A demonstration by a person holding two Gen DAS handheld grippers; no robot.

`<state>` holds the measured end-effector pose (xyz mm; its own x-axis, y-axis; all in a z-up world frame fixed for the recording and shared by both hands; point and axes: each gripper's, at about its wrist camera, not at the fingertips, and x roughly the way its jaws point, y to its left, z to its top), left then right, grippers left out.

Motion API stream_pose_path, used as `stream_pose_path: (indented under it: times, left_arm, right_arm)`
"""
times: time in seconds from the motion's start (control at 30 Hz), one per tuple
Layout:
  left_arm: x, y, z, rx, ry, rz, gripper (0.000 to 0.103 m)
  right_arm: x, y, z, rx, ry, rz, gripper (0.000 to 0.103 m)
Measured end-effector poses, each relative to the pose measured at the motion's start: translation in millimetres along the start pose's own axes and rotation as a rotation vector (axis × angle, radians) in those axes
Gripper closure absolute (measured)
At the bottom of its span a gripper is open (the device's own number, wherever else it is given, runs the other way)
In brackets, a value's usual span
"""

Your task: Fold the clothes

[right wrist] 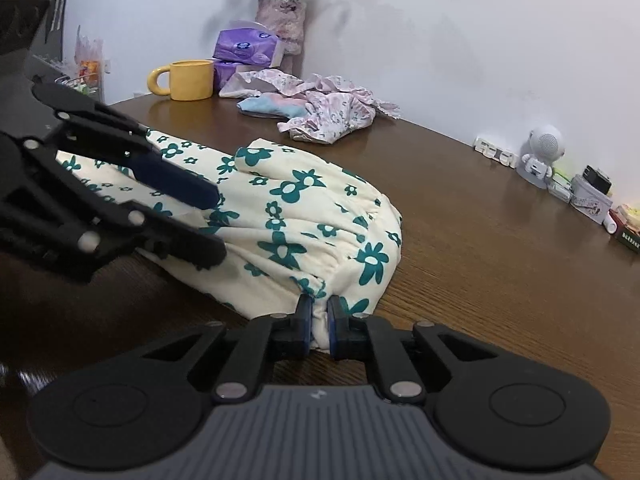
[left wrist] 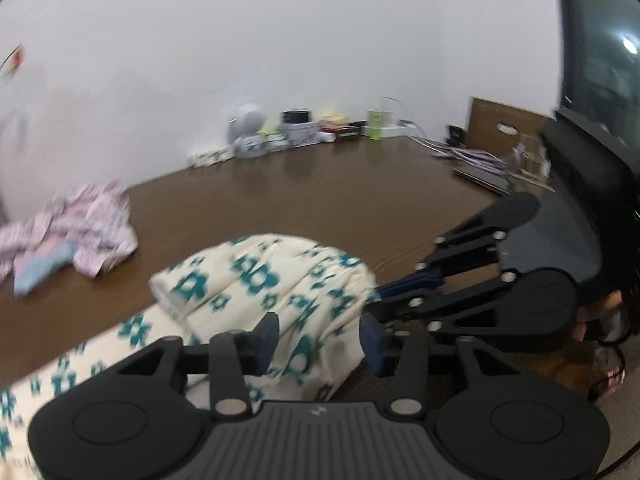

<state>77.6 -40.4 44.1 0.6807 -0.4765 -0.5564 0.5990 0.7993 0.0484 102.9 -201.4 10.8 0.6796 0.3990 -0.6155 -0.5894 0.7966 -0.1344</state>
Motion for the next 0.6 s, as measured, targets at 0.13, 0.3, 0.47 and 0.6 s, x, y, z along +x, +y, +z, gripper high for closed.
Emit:
stream_pose_path:
  times: [0.13, 0.3, 0.47, 0.6]
  left_arm:
    - [19, -15, 5, 0.115, 0.067, 0.012, 0.062]
    - [25, -20, 7, 0.153, 0.083, 0.052, 0.094]
    - [14, -19, 15, 0.162, 0.016, 0.079, 0.094]
    - [12, -21, 14, 0.183, 0.014, 0.086, 0.094]
  right_arm:
    - [-6, -16, 0, 0.12, -0.026, 0.053, 0.094]
    - [-26, -25, -8, 0.092, -0.062, 0.076, 0.069]
    - [-27, -11, -7, -0.075, -0.059, 0.009, 0.069]
    - [-14, 4, 1, -0.188, -0.061, -0.032, 0.069]
